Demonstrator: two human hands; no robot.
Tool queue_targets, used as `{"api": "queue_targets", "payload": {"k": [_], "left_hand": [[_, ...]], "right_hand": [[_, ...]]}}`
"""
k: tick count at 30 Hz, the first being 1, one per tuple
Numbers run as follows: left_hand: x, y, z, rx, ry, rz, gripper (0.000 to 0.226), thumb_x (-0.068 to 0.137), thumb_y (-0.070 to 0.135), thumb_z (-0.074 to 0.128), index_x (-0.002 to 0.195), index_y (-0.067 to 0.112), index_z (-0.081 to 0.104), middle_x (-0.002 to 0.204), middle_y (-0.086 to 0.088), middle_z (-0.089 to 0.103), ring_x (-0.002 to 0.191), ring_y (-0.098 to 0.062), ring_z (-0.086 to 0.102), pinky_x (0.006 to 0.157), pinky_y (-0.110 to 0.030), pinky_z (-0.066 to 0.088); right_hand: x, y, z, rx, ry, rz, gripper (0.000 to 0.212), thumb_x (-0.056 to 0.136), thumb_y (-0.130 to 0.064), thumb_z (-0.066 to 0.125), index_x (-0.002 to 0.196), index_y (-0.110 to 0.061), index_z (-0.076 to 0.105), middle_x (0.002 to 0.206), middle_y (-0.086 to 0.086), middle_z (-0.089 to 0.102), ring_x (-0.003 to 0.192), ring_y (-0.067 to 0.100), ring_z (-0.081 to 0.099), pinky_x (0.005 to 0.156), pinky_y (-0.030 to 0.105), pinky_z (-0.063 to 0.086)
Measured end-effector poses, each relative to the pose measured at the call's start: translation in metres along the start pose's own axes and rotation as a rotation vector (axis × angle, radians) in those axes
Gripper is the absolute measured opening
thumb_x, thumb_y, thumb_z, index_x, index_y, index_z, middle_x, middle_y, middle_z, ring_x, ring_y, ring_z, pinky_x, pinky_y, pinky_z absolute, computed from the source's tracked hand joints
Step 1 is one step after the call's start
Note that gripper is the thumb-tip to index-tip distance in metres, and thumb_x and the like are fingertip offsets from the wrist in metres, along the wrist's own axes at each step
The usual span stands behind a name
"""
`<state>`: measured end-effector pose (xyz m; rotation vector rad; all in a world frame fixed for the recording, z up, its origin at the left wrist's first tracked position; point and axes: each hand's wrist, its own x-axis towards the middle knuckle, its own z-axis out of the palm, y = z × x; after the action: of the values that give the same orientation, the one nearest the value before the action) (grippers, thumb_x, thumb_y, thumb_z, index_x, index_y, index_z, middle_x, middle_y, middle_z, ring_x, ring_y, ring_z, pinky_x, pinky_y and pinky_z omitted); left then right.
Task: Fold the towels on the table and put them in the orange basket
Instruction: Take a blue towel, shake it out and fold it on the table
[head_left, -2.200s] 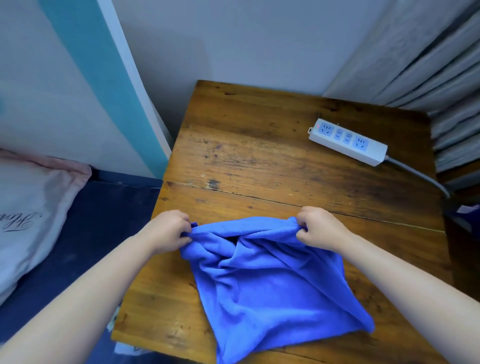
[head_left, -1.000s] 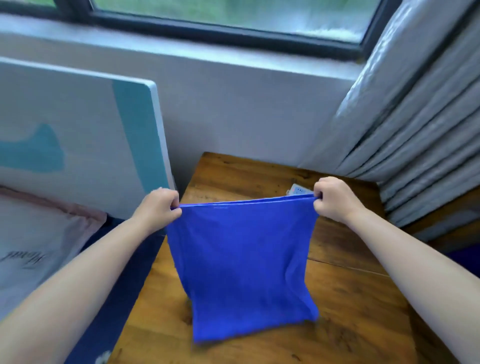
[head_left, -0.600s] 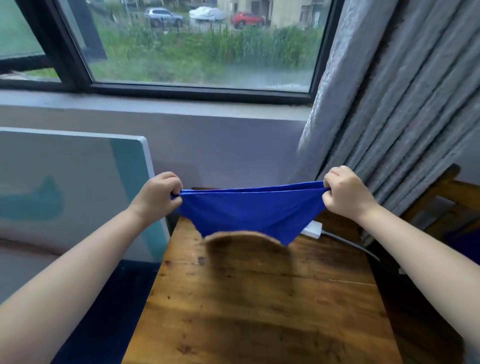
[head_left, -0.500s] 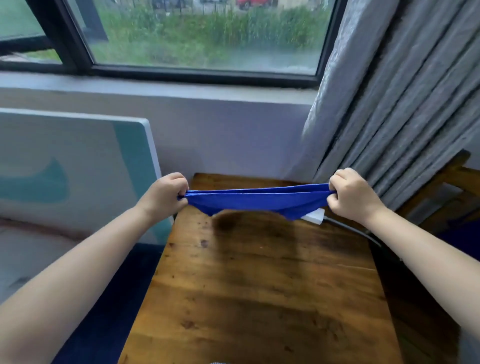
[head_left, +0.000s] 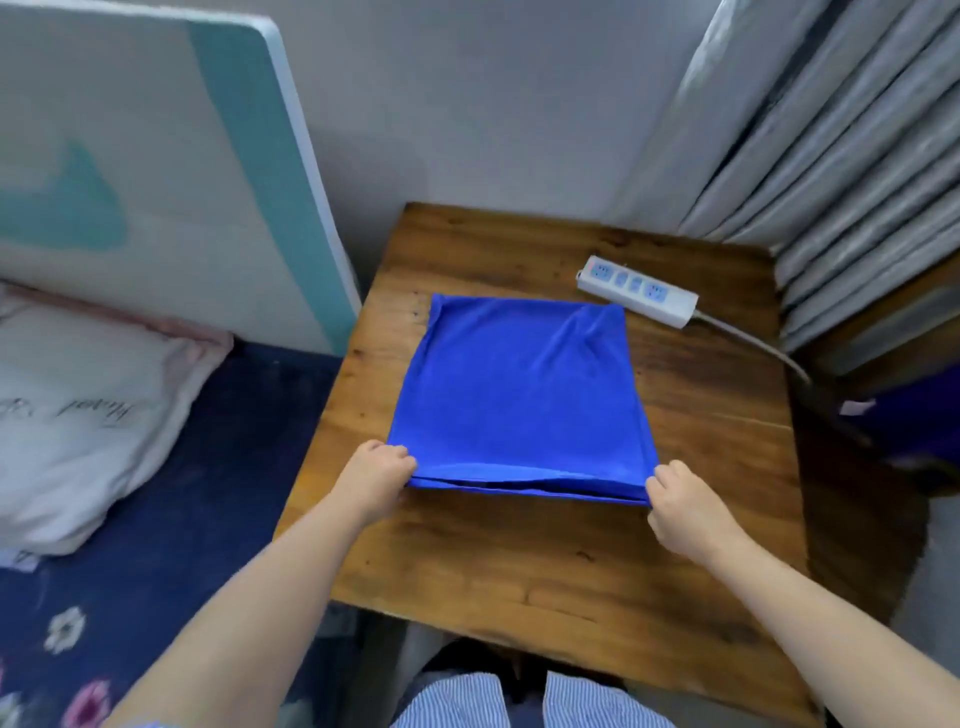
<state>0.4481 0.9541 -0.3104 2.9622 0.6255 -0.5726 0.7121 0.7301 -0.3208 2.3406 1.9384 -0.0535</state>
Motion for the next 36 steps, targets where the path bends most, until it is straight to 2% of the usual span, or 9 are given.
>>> {"api": "queue_targets", "payload": {"k": [3, 6, 14, 18, 20, 22, 28, 32, 36], "left_hand": [[-0.004, 0.011, 0.036, -0.025, -0.217, -0.139, 0.021, 0.088, 0.012, 0.047, 0.107, 0.009, 0.055, 0.113, -0.009, 0.056, 0.108, -0.026, 0.051, 0.088, -0.031, 0.037], [-0.009, 0.021, 0.046, -0.038, -0.249, -0.186, 0.023, 0.089, 0.009, 0.042, 0.109, 0.006, 0.052, 0.118, -0.011, 0.049, 0.113, -0.025, 0.044, 0.082, -0.034, 0.036], [-0.018, 0.025, 0.068, -0.067, -0.276, -0.279, 0.029, 0.088, 0.008, 0.048, 0.117, 0.008, 0.052, 0.135, -0.009, 0.039, 0.125, -0.026, 0.036, 0.087, -0.031, 0.042], [-0.013, 0.029, 0.068, -0.144, -0.344, -0.321, 0.026, 0.09, 0.008, 0.044, 0.116, 0.007, 0.049, 0.132, -0.009, 0.039, 0.115, -0.024, 0.043, 0.084, -0.031, 0.045], [-0.01, 0.03, 0.072, -0.148, -0.385, -0.303, 0.031, 0.092, 0.008, 0.039, 0.122, 0.006, 0.047, 0.135, -0.01, 0.038, 0.117, -0.026, 0.045, 0.091, -0.033, 0.045], [-0.008, 0.032, 0.073, -0.171, -0.41, -0.3, 0.035, 0.094, 0.007, 0.037, 0.127, 0.005, 0.046, 0.138, -0.011, 0.038, 0.121, -0.028, 0.045, 0.096, -0.035, 0.043], [0.002, 0.036, 0.071, -0.187, -0.336, -0.414, 0.016, 0.091, 0.002, 0.036, 0.091, 0.018, 0.031, 0.113, -0.01, 0.049, 0.103, -0.027, 0.054, 0.077, -0.035, 0.046], [0.013, 0.034, 0.074, -0.185, -0.327, -0.409, 0.012, 0.091, 0.006, 0.038, 0.091, 0.017, 0.034, 0.097, -0.01, 0.039, 0.101, -0.027, 0.055, 0.076, -0.034, 0.046], [0.016, 0.032, 0.075, -0.082, -0.365, -0.364, 0.019, 0.091, 0.005, 0.037, 0.105, 0.009, 0.049, 0.11, -0.009, 0.05, 0.104, -0.026, 0.055, 0.078, -0.033, 0.046]], "right_hand": [[-0.022, -0.015, 0.026, 0.023, -0.11, 0.028, 0.025, 0.034, 0.006, 0.069, 0.04, -0.008, 0.05, 0.042, 0.009, 0.049, 0.036, 0.026, 0.05, 0.033, 0.019, 0.036], [-0.033, -0.022, 0.037, 0.059, -0.19, 0.067, 0.04, 0.017, 0.007, 0.082, 0.039, -0.006, 0.051, 0.043, 0.01, 0.051, 0.037, 0.028, 0.052, 0.033, 0.022, 0.04], [-0.035, -0.01, 0.031, 0.045, -0.198, 0.079, 0.034, 0.022, 0.004, 0.084, 0.036, -0.006, 0.054, 0.042, 0.008, 0.052, 0.038, 0.027, 0.053, 0.035, 0.025, 0.041], [-0.042, -0.014, 0.038, 0.03, -0.249, 0.061, 0.023, 0.038, -0.004, 0.085, 0.05, -0.007, 0.066, 0.056, 0.005, 0.061, 0.051, 0.021, 0.059, 0.046, 0.025, 0.048], [-0.044, -0.015, 0.044, -0.017, -0.366, 0.114, 0.017, 0.077, -0.012, 0.062, 0.092, -0.005, 0.068, 0.096, 0.007, 0.063, 0.089, 0.024, 0.059, 0.075, 0.032, 0.047], [-0.047, -0.015, 0.055, -0.017, -0.477, 0.13, 0.033, 0.09, -0.012, 0.036, 0.116, -0.01, 0.055, 0.12, 0.004, 0.051, 0.111, 0.023, 0.046, 0.089, 0.032, 0.038], [-0.03, -0.017, 0.054, 0.034, -0.503, 0.168, 0.025, 0.089, -0.012, 0.038, 0.112, -0.014, 0.05, 0.117, 0.004, 0.053, 0.109, 0.023, 0.048, 0.086, 0.031, 0.04], [-0.021, -0.02, 0.057, 0.031, -0.529, 0.205, 0.026, 0.089, -0.012, 0.043, 0.115, -0.016, 0.043, 0.118, 0.004, 0.052, 0.111, 0.023, 0.049, 0.083, 0.031, 0.042], [-0.013, -0.02, 0.059, 0.003, -0.61, 0.191, 0.028, 0.089, -0.008, 0.043, 0.116, -0.013, 0.045, 0.121, 0.008, 0.048, 0.112, 0.026, 0.048, 0.083, 0.033, 0.044]]}}
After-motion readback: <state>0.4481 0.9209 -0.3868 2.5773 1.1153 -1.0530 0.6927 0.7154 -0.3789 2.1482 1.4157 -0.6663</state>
